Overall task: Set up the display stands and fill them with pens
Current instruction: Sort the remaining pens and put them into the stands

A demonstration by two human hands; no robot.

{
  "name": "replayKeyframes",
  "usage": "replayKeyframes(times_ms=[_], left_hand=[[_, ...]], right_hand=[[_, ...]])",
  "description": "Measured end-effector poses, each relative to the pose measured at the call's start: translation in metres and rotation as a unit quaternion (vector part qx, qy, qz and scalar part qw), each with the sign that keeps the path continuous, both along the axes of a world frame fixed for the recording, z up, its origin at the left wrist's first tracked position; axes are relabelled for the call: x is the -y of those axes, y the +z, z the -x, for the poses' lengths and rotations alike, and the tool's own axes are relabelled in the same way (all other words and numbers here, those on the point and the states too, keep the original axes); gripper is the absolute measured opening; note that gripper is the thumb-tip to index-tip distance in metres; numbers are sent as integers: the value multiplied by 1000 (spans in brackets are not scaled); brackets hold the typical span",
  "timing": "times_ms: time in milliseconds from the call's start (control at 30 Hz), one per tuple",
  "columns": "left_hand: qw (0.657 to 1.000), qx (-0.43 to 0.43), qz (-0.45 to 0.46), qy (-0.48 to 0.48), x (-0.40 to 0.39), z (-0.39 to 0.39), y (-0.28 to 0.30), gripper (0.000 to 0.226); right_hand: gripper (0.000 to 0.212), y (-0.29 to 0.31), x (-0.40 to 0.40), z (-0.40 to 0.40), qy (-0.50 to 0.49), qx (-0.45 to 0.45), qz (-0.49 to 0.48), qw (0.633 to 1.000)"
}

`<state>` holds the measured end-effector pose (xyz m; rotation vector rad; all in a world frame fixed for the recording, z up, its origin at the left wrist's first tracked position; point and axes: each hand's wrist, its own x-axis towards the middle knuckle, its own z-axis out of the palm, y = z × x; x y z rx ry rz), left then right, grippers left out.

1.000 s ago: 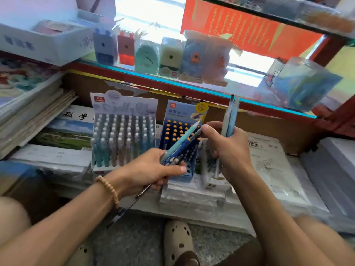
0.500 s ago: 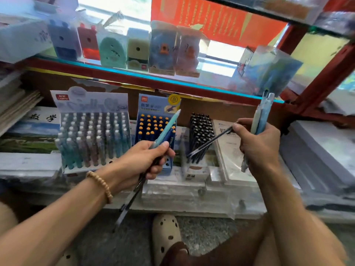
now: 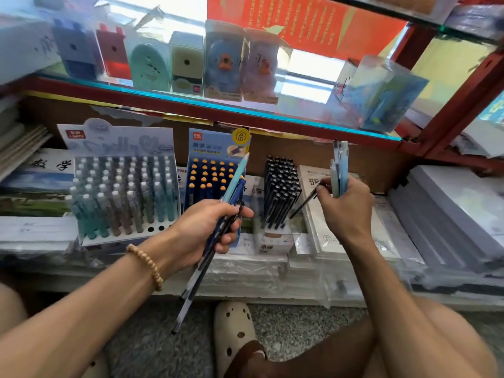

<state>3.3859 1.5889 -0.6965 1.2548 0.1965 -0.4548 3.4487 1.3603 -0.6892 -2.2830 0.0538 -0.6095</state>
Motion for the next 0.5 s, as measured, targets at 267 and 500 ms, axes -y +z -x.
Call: replayKeyframes(times_ms=[267, 500], left_hand=[[1000, 7, -14, -18, -4, 3, -2, 27], [999, 19, 9, -50, -4, 3, -4, 28]], right_hand=[[11, 5, -2, -3, 70, -51, 46, 995], [9, -15, -10, -6, 68, -122, 6, 990]])
